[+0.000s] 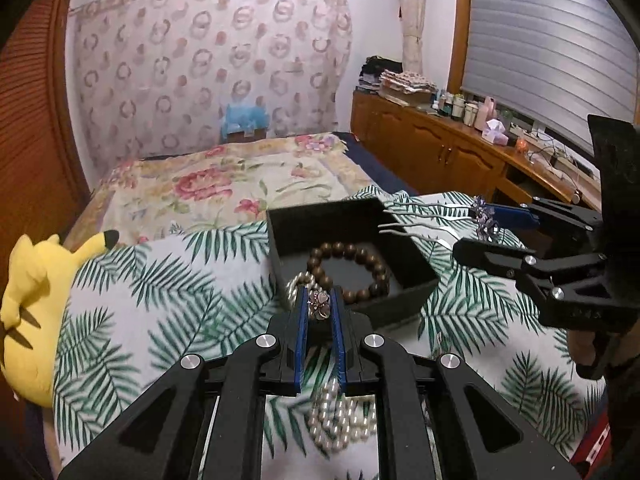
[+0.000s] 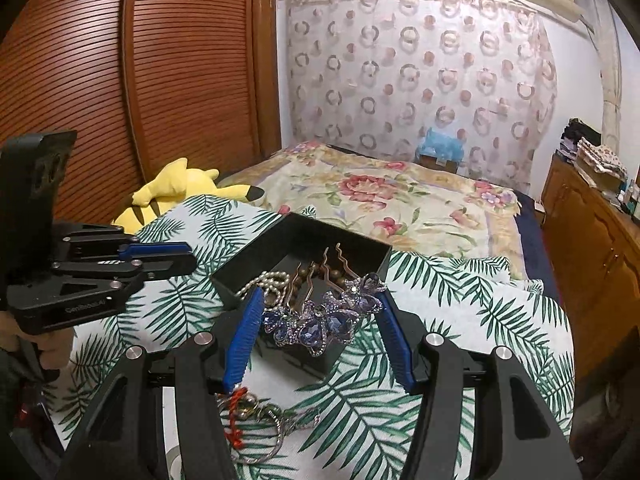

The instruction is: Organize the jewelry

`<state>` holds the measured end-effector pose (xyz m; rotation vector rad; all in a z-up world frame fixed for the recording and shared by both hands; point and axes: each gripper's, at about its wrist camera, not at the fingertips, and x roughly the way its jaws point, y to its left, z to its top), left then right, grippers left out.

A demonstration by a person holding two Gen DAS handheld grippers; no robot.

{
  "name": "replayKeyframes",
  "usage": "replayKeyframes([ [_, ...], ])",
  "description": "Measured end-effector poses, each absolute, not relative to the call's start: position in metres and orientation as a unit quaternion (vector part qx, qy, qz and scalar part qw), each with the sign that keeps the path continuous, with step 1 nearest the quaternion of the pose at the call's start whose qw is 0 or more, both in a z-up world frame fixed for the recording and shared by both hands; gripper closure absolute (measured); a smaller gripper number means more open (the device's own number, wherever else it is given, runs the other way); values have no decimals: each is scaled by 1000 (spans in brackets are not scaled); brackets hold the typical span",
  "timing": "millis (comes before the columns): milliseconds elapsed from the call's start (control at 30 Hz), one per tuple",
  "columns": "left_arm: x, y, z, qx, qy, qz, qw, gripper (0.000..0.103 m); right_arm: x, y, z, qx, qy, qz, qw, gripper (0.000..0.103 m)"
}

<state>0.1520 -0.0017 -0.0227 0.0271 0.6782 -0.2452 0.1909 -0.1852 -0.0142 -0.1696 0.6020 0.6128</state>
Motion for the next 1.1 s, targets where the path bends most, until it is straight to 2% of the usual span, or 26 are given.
replayKeyframes([
  [400,188,-21,-28,24,332,-115,936,92,208,-179,-10,-99,289,291,907,44],
  [533,194,-19,-31,24,336,-109,935,78,212,-176,-13,-101,291,291,906,44],
  [600,191,-14,-33,20,336,-105,936,67,213,-176,-15,-102,292,291,905,44],
  [700,179,-4,-35,5,335,-101,937,58,214,-174,-18,-100,294,294,904,44],
  [1000,141,17,-38,-4,335,-91,938,47,223,-158,-30,-97,306,302,897,44],
  [1100,131,18,-40,4,334,-86,939,46,229,-153,-34,-97,314,307,893,44],
])
